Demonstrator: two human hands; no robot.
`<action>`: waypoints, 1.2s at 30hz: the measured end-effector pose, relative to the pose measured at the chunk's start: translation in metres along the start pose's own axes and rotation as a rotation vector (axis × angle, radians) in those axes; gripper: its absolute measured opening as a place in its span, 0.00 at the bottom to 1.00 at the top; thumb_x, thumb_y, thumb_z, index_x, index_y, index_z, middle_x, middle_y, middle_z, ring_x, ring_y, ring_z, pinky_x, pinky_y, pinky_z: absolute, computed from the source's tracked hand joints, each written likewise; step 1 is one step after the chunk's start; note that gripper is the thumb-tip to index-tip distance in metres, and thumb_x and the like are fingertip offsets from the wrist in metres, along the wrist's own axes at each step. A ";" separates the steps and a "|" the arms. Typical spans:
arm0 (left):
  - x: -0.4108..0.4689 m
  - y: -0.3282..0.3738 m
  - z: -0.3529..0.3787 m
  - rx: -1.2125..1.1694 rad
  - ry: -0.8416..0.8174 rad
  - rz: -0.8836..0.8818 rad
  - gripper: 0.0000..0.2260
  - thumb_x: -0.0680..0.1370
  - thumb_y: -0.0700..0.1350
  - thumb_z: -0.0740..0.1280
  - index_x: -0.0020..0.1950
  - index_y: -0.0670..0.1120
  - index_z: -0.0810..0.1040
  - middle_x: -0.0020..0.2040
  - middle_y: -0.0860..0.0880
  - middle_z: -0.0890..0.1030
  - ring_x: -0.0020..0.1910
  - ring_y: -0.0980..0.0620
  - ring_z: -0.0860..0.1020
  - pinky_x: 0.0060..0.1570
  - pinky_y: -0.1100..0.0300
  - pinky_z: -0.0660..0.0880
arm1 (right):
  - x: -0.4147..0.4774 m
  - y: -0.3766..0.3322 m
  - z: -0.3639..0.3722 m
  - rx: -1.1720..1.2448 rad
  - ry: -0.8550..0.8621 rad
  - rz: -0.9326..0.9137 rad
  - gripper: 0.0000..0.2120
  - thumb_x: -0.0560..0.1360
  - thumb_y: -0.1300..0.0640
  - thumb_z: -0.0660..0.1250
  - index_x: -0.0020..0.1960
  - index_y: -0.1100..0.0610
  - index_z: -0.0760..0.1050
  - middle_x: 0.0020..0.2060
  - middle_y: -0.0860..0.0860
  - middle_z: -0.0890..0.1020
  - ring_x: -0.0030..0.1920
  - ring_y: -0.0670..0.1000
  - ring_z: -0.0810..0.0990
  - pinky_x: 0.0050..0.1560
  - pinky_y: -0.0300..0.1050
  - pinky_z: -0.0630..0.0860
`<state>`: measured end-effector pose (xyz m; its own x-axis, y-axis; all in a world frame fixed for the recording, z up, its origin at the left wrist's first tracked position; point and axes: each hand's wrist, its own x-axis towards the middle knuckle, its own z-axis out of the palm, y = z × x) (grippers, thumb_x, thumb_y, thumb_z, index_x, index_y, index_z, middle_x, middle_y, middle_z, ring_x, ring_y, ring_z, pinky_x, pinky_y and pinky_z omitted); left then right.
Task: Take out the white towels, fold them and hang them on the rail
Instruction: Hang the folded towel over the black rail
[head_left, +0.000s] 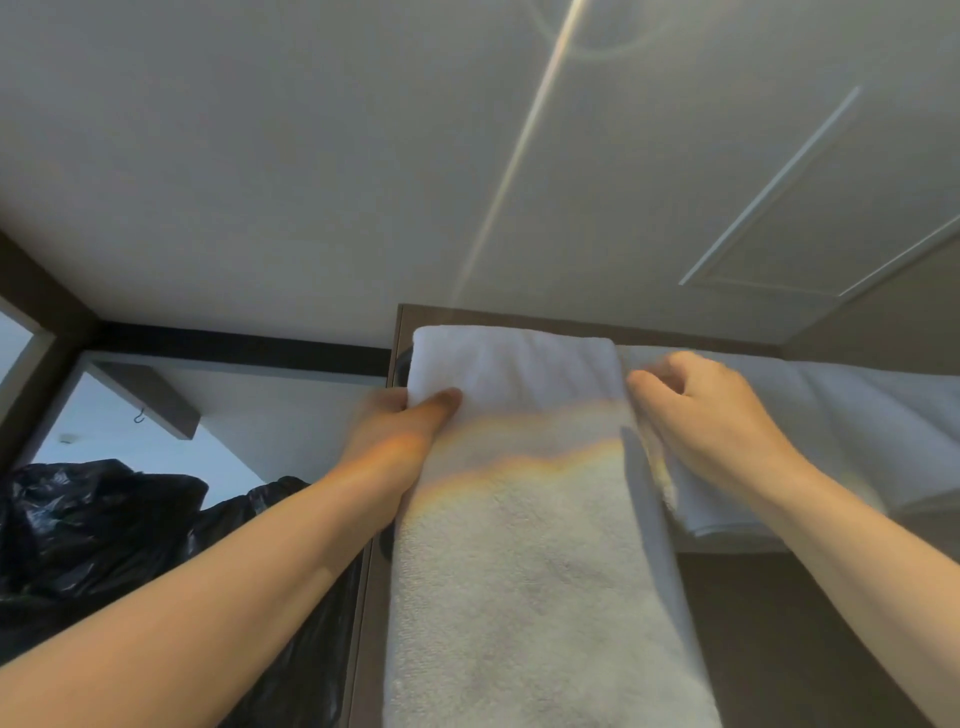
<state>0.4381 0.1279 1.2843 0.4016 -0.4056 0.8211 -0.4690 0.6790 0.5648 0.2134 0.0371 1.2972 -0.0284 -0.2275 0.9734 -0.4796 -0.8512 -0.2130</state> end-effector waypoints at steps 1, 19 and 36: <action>0.000 0.000 0.000 -0.002 0.001 -0.008 0.11 0.77 0.55 0.68 0.52 0.48 0.76 0.45 0.48 0.81 0.42 0.49 0.80 0.36 0.58 0.75 | -0.007 0.002 0.001 0.007 -0.039 0.038 0.13 0.79 0.50 0.61 0.40 0.55 0.75 0.37 0.49 0.79 0.43 0.54 0.76 0.35 0.44 0.65; 0.031 0.026 -0.004 0.215 0.309 0.227 0.18 0.71 0.55 0.74 0.42 0.39 0.81 0.38 0.47 0.81 0.40 0.46 0.79 0.45 0.49 0.77 | 0.042 -0.023 0.029 0.439 0.283 0.118 0.11 0.76 0.55 0.70 0.54 0.61 0.76 0.45 0.55 0.81 0.50 0.56 0.80 0.50 0.46 0.72; 0.085 0.021 0.006 0.461 0.241 0.239 0.21 0.76 0.60 0.66 0.41 0.42 0.77 0.36 0.46 0.74 0.40 0.42 0.77 0.27 0.58 0.66 | 0.091 -0.015 0.052 -0.368 0.001 0.100 0.22 0.83 0.51 0.48 0.61 0.58 0.77 0.64 0.61 0.77 0.65 0.61 0.73 0.62 0.50 0.68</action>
<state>0.4580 0.1044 1.3663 0.3853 -0.0855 0.9188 -0.8416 0.3759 0.3879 0.2636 0.0046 1.3850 -0.0919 -0.3003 0.9494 -0.7571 -0.5983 -0.2625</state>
